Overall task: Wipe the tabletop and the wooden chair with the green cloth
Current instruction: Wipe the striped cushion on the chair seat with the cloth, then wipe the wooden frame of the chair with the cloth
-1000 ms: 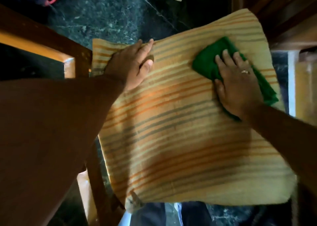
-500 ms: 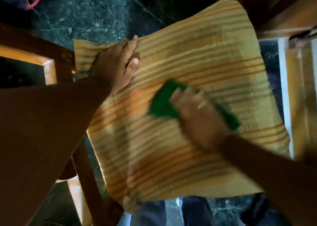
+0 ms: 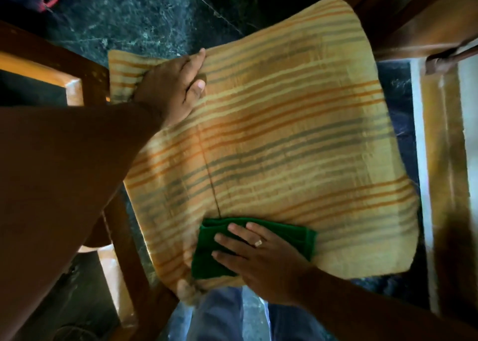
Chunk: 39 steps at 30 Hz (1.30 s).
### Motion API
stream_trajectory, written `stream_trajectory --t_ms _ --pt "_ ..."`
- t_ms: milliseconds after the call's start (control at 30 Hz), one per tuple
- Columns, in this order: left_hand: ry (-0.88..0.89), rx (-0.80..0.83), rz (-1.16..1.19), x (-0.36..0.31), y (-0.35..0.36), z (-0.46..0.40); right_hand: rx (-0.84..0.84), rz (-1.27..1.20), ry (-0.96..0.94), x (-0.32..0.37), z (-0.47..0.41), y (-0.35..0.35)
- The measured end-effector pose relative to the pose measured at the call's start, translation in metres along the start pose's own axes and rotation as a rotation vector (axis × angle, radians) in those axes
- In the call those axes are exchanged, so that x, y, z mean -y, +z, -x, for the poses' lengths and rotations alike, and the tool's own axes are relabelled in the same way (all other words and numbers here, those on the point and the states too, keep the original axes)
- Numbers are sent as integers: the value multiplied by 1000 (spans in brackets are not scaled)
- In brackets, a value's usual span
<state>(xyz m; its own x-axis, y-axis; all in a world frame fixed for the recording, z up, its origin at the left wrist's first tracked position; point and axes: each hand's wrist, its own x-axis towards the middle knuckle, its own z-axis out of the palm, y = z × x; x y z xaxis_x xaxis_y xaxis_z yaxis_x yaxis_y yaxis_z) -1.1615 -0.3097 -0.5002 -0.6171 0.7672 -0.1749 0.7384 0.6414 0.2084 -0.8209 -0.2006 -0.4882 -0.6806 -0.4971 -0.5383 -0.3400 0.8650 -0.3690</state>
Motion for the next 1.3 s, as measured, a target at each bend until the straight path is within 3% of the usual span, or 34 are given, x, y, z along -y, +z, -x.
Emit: stream_trajectory --t_ms 67,133,200,300,367,400,533,600,700,833,967,1033,1133,1200,1300 --pt "-88 70 -101 -7 -5 2 -116 -59 -120 8 14 0" --pt "-173 109 -189 -24 -14 14 -245 -99 -126 8 27 -6" --pt "-149 84 -153 -58 -24 48 -343 -151 14 3 41 -12" --pt "81 144 -33 -115 -28 123 -405 -153 351 -7 66 -19" --pt "199 271 -70 -146 -21 167 -359 -152 527 -11 80 -22" --pt "168 374 -75 -157 -18 178 -310 -156 584 -14 83 -25" --pt "-154 633 -56 -171 -12 169 -84 -212 616 -22 73 -39" --pt "-145 744 -91 -169 -23 156 -36 -455 625 -19 75 -46" --pt "-187 847 146 -172 -66 151 -145 -1146 716 -5 105 -60" --pt "-530 578 812 -174 -141 152 -589 -1790 856 5 160 -96" --pt "-725 231 1277 -209 -203 162 -708 -2050 797 7 198 -149" --pt "-764 126 1349 -230 -227 173 -739 -2044 747 11 211 -179" --pt "-718 177 1421 -249 -266 199 -751 -1993 656 21 233 -221" --pt "-695 214 1375 -255 -297 214 -720 -1925 582 33 249 -246" --pt "-704 88 1238 -256 -354 235 -741 -1808 521 59 265 -277"
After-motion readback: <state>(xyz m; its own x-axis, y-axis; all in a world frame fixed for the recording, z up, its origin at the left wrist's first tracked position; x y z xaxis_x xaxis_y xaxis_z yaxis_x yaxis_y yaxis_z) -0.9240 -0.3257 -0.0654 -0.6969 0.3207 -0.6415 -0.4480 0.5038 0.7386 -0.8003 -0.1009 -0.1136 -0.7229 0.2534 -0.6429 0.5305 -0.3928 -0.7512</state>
